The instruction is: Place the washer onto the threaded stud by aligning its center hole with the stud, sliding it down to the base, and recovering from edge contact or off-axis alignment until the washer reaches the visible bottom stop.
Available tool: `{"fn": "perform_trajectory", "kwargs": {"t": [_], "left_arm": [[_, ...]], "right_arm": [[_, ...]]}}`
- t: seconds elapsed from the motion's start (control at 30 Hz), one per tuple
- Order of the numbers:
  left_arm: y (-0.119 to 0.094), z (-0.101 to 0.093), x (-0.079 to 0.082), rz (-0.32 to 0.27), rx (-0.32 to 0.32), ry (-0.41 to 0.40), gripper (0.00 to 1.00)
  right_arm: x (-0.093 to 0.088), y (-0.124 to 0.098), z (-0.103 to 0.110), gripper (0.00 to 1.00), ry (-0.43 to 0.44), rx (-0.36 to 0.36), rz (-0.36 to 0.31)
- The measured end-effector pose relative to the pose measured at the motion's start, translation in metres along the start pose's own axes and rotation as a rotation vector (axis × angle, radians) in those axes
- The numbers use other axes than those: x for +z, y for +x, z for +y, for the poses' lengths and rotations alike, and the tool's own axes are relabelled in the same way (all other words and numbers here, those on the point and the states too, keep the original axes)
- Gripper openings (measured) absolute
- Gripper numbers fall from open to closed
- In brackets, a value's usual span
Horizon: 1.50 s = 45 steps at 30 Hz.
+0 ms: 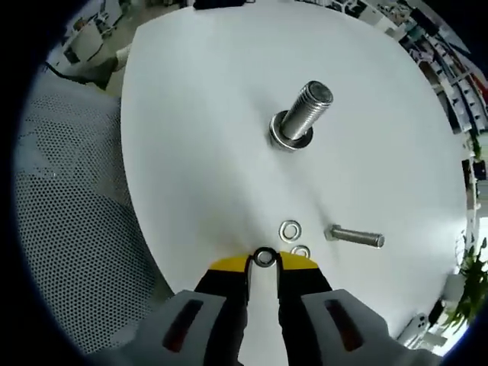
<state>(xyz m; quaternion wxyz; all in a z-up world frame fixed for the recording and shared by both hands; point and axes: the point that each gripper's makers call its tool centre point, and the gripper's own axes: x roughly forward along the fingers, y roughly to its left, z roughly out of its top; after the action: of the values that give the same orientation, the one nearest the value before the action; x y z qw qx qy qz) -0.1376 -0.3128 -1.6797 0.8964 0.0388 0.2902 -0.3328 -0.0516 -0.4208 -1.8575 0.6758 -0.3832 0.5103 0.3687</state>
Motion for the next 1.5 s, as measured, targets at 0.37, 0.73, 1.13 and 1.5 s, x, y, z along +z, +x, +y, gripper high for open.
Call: {"fn": "perform_trajectory", "kwargs": {"t": [0.37,0.73,1.13,1.5], "left_arm": [[0.001,0.0,0.002,-0.005,0.002,0.004,0.21],[0.001,-0.001,0.0,0.005,-0.007,0.006,0.2],[0.0,-0.002,0.002,-0.004,-0.015,0.002,0.19],[0.001,-0.002,0.004,-0.011,-0.016,0.001,0.19]], "right_arm": [[-0.002,-0.001,0.0,0.15,0.09,0.024,-0.063],[-0.002,-0.002,-0.001,0.15,0.165,0.024,-0.109],[-0.001,-0.014,-0.004,0.14,0.254,0.034,-0.157],[-0.009,-0.039,-0.028,0.14,0.249,-0.003,-0.181]]}}
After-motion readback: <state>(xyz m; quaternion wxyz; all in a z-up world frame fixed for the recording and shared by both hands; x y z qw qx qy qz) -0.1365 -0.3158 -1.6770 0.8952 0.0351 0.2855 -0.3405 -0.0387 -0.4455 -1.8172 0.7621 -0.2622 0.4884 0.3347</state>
